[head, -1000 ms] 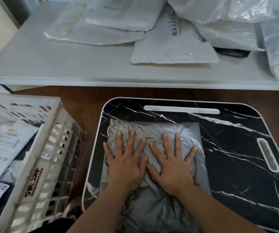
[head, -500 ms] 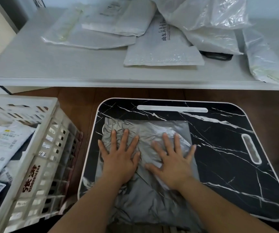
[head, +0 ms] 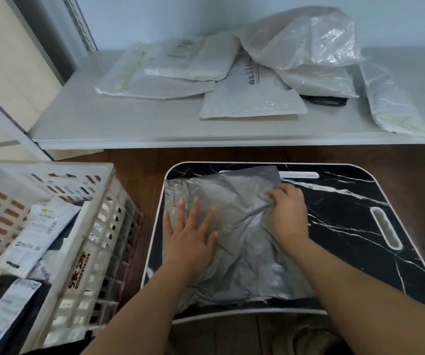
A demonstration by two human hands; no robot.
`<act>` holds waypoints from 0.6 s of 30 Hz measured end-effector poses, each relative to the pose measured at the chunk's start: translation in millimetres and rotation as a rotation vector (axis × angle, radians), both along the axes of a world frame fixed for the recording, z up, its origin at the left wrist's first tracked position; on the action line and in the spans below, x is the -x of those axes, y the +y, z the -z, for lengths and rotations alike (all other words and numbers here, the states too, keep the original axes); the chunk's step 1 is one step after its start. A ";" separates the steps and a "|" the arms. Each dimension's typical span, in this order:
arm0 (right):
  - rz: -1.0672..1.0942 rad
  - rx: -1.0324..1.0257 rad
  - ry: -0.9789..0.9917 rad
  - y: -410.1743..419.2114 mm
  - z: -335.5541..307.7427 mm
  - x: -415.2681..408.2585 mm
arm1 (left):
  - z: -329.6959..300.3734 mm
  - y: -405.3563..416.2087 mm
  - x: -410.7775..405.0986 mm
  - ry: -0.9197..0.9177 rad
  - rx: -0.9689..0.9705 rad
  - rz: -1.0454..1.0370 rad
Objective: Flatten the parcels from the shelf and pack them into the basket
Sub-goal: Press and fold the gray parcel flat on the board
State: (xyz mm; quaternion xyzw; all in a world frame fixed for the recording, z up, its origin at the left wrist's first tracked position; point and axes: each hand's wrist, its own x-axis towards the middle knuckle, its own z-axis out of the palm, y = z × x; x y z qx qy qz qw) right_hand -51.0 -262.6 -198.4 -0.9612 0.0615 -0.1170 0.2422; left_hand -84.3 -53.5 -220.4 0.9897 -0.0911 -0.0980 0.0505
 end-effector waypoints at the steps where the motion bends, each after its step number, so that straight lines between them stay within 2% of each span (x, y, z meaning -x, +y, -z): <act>1: -0.015 0.103 0.045 2.8 0.9 3.2 | 1.4 1.0 3.8 -0.004 0.005 -0.028; 3: -0.106 0.315 0.093 11.2 11.5 20.6 | 7.5 -1.1 15.7 -0.001 0.027 -0.105; 7: -0.389 0.489 0.232 30.2 57.8 73.0 | 31.0 -15.4 42.9 0.013 -0.004 -0.094; 14: -0.383 0.489 0.369 32.1 75.3 86.5 | 51.7 -15.8 48.4 -0.072 0.049 -0.065; 18: -0.421 0.486 0.418 31.6 73.9 85.0 | 52.2 -15.9 45.6 -0.036 0.029 -0.052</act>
